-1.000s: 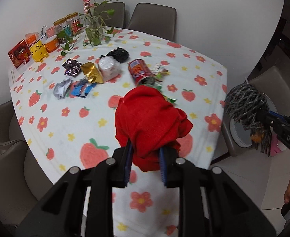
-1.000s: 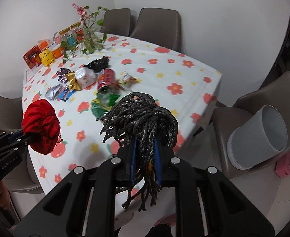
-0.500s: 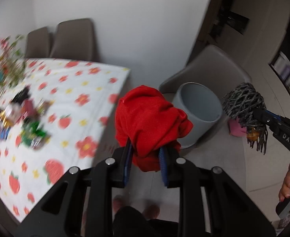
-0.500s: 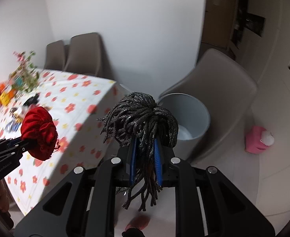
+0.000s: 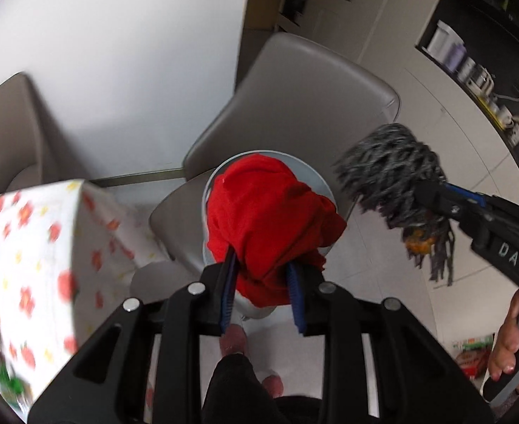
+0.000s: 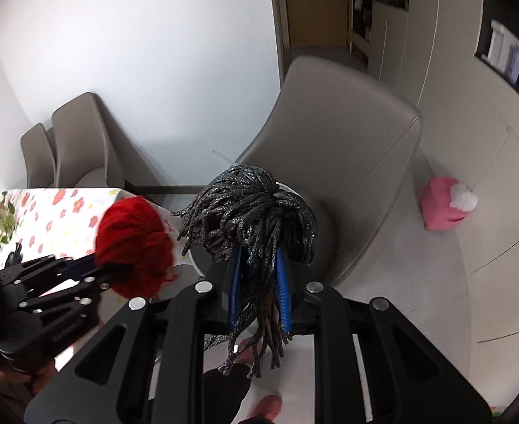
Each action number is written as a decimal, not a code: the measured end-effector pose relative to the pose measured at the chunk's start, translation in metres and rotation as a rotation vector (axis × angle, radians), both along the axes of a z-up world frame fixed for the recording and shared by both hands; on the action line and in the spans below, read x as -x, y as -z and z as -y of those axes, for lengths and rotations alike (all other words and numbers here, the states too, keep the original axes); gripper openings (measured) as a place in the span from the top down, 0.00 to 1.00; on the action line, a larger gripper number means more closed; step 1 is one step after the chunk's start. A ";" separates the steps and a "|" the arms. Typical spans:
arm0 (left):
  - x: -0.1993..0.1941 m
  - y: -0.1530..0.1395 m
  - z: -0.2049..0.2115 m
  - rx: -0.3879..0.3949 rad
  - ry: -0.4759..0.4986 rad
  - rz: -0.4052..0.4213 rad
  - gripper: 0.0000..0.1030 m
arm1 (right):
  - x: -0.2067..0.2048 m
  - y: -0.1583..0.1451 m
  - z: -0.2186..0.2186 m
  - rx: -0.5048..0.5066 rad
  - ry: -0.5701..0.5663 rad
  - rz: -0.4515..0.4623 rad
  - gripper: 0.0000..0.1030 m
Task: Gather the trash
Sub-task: 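Carry the red ball and black scrubber over to the grey trash bin, then open the left tool over the bin while the right tool releases the scrubber, then move both tools back to the table toward the green snack bag, then grasp the green snack bag with the left tool while the right tool grasps the white snack packet, then carry the green bag and white packet over to the grey trash bin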
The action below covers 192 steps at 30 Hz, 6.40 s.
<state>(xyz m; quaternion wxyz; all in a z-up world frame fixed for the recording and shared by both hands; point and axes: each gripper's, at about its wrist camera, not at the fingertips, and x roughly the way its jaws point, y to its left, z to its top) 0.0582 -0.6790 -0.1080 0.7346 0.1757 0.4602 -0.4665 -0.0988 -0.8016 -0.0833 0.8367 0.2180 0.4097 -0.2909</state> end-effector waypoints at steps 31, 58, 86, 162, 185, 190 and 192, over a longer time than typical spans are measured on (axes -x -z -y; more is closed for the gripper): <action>-0.004 -0.024 -0.081 -0.060 -0.627 0.032 0.43 | -0.101 0.000 -0.033 0.034 -0.636 -0.010 0.44; 0.019 -0.051 -0.445 -0.074 -1.250 0.114 0.34 | -0.181 -0.042 -0.366 0.083 -1.157 0.103 0.44; -0.058 -0.025 -0.506 -0.083 -1.241 0.001 0.34 | -0.270 -0.015 -0.462 0.082 -1.210 -0.005 0.44; -0.095 0.036 -0.489 -0.065 -1.019 -0.047 0.52 | -0.277 0.053 -0.444 0.125 -1.100 -0.078 0.54; -0.041 -0.018 -0.159 0.019 -0.488 0.048 0.52 | -0.107 0.008 -0.108 0.167 -0.506 -0.055 0.54; -0.026 -0.009 -0.063 0.032 -0.359 0.021 0.52 | -0.076 0.019 -0.029 0.143 -0.381 -0.074 0.54; -0.022 -0.003 -0.034 0.031 -0.316 0.011 0.52 | -0.070 0.022 -0.010 0.139 -0.357 -0.077 0.54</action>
